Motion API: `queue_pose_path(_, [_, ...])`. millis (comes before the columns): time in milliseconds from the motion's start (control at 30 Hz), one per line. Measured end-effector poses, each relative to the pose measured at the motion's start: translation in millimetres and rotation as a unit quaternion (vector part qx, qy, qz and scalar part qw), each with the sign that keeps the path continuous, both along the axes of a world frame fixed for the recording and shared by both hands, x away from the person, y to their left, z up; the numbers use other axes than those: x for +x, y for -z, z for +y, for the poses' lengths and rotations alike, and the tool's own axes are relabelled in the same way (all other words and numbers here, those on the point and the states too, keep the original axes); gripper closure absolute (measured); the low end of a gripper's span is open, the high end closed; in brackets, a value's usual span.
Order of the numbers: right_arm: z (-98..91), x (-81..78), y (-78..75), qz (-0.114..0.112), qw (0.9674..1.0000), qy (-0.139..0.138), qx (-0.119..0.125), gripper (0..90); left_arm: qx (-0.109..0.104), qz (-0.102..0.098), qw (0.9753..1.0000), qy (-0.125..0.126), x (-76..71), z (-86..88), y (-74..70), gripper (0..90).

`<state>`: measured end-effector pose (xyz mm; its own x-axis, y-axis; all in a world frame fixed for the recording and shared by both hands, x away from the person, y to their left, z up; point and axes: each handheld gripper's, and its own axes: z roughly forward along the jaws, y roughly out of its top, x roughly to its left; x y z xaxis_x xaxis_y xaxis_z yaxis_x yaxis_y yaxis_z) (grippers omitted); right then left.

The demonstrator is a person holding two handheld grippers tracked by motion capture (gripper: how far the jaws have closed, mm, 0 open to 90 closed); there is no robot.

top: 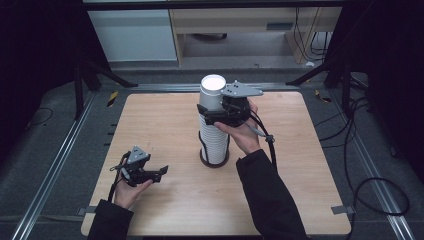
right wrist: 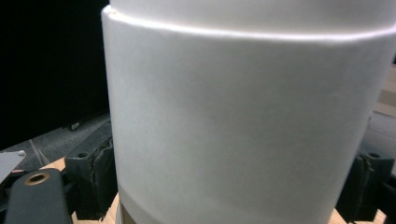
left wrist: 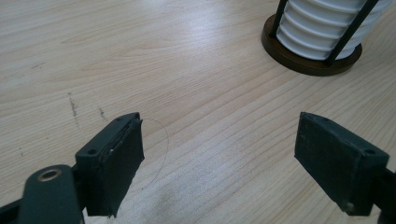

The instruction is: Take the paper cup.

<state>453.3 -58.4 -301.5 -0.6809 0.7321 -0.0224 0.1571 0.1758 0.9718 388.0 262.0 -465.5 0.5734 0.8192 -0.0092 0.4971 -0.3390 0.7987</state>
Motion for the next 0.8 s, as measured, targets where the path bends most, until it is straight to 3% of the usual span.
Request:
queue_pose_path(500, [-3.7, -4.6, -19.9, -0.015, 0.9998, -0.003, 0.013, 14.2, -0.002, 0.000, 1.0000, -0.002, -0.1, 0.5, -0.3, 15.1])
queue_pose_path(800, [-7.1, -8.7, -43.1, -0.034, 0.9992, -0.004, 0.020, 14.3, -0.003, 0.000, 1.0000, -0.001, -0.3, 0.5, -0.5, 15.1])
